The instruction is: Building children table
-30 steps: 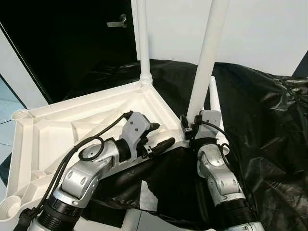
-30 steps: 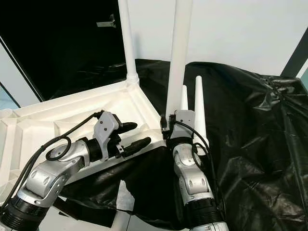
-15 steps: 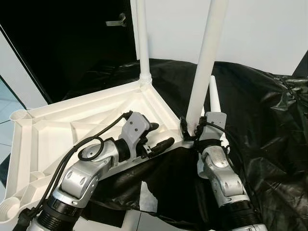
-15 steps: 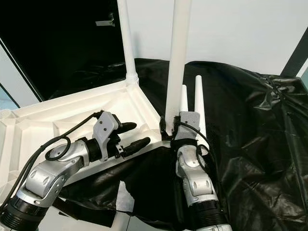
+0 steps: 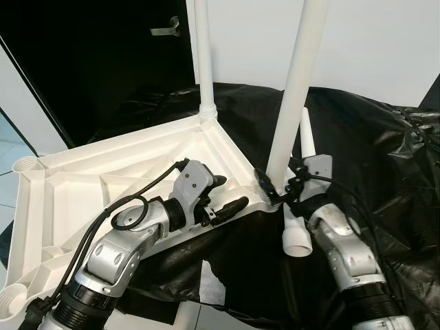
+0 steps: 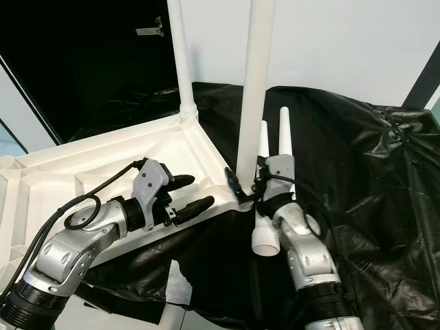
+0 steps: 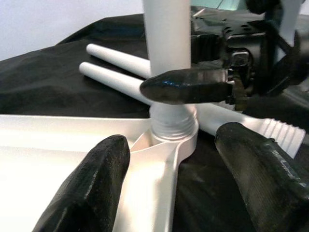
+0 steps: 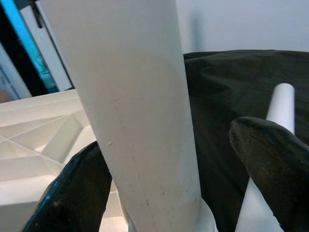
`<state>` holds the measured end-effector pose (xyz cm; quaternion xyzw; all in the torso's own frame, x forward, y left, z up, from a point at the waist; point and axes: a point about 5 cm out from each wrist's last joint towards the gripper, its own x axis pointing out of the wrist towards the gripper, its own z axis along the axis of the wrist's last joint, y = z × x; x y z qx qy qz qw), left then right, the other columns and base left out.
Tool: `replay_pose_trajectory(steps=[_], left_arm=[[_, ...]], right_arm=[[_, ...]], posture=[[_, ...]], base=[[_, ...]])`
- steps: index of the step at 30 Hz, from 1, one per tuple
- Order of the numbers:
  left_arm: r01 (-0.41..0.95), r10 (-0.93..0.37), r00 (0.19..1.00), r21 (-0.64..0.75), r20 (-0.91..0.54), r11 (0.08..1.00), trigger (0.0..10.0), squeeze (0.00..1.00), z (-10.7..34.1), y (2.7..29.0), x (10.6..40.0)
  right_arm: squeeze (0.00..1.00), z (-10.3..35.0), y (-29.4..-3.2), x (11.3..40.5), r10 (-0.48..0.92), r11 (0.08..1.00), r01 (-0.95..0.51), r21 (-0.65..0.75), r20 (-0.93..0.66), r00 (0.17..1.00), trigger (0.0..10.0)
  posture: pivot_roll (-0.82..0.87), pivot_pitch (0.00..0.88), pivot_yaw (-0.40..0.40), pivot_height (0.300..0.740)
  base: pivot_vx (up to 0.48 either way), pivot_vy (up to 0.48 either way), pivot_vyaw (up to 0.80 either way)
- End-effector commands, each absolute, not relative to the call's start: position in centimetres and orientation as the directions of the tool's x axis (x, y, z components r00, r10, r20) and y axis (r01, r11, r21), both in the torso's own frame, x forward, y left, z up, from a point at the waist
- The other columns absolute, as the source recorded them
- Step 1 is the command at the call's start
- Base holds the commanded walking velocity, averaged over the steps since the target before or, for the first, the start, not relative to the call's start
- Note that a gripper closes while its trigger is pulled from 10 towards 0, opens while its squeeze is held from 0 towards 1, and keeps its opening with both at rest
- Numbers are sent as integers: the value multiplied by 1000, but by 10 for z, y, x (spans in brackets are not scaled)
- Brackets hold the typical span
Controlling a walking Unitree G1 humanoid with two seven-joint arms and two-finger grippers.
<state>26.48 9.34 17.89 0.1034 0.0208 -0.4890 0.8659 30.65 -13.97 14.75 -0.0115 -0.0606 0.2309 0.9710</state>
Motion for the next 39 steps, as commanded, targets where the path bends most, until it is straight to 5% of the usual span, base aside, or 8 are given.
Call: replay_pose_trajectory(steps=[1, 6, 7, 11, 12, 23, 24, 39], left_arm=[[866, -854, 496, 157, -155, 474, 10000, 0, 177, 95, 264], [864, -853, 500, 161, -150, 478, 10000, 0, 178, 96, 265], [863, -852, 501, 162, -149, 479, 10000, 0, 179, 96, 265], [862, -852, 502, 163, -148, 480, 10000, 0, 179, 97, 265], [862, -852, 502, 163, -149, 480, 10000, 0, 179, 97, 265], [860, -849, 505, 165, -153, 482, 10000, 0, 179, 99, 264], [860, -849, 506, 166, -154, 483, 10000, 0, 179, 99, 264], [867, -854, 495, 163, -161, 471, 10000, 0, 176, 96, 262]], right_arm=[[0, 147, -139, 309, 486, 874, -483, -48, 107, 868, 10000], [0, 144, -146, 318, 582, 810, -575, -113, 35, 813, 10000], [0, 143, -147, 319, 602, 794, -595, -123, 19, 798, 4745], [0, 140, -147, 321, 636, 764, -631, -131, -5, 771, 2706], [0, 139, -146, 322, 648, 753, -644, -135, -13, 762, 0], [0, 131, -146, 320, 651, 754, -650, -96, -31, 759, 314], [0, 130, -145, 319, 640, 763, -640, -91, -30, 768, 9216], [0, 119, -142, 317, 263, 962, -265, -64, -40, 964, 10000]], posture=[[19, 0, 14, 740], [25, 0, 15, 740], [26, 0, 15, 740], [27, 0, 16, 740], [28, 0, 17, 740], [38, 0, 9, 740], [37, 0, 9, 740], [32, 0, 6, 740]], base=[[0, 0, 0], [0, 0, 0], [0, 0, 0], [0, 0, 0], [0, 0, 0], [0, 0, 0], [0, 0, 0], [0, 0, 0]])
